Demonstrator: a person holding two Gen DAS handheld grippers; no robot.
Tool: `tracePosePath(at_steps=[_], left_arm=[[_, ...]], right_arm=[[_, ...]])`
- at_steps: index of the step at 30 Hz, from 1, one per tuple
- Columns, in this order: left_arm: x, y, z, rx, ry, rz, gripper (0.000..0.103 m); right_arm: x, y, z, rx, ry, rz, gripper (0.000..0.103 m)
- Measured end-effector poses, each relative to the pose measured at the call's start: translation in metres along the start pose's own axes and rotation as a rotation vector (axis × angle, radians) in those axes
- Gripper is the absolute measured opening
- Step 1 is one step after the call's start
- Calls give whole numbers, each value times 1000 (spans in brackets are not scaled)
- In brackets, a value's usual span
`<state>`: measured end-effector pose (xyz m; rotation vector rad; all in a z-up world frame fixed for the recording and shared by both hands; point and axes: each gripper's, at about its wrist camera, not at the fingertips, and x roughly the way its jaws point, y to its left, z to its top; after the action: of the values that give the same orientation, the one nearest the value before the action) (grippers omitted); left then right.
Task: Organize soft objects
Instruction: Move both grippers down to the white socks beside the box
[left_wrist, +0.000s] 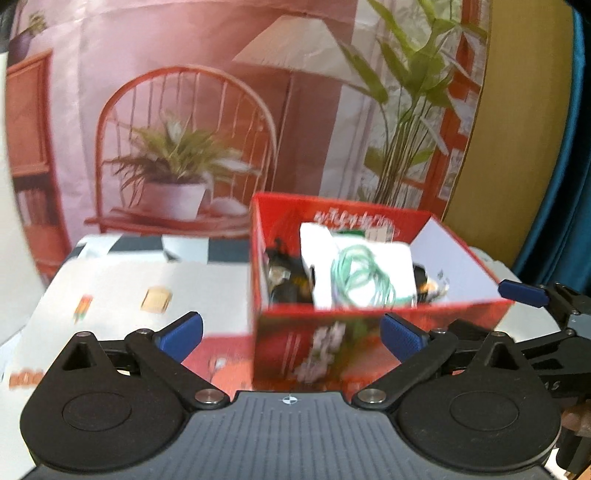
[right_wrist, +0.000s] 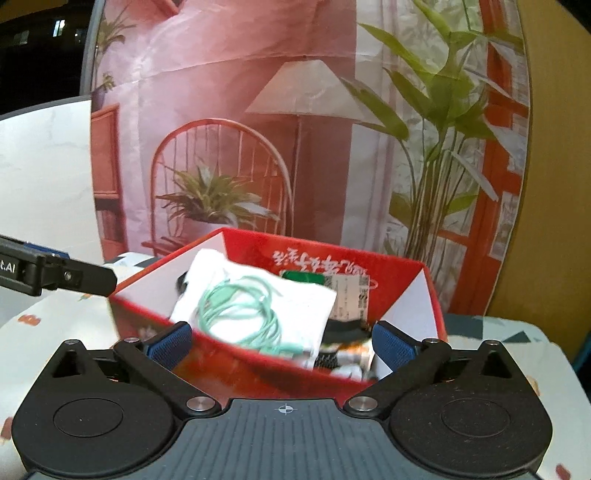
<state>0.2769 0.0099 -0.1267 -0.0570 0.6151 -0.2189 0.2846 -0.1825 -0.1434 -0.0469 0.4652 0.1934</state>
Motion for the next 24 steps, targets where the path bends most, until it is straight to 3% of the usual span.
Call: tracePosePath(at_steps=[12, 24], left_arm=[[-10, 11, -69, -75, 112, 38, 103], [-3, 14, -100, -141, 185, 43, 103]], right_arm=[[-31, -6, -64, 78, 57, -2, 103], [-35, -16, -106, 151, 144, -48, 103]])
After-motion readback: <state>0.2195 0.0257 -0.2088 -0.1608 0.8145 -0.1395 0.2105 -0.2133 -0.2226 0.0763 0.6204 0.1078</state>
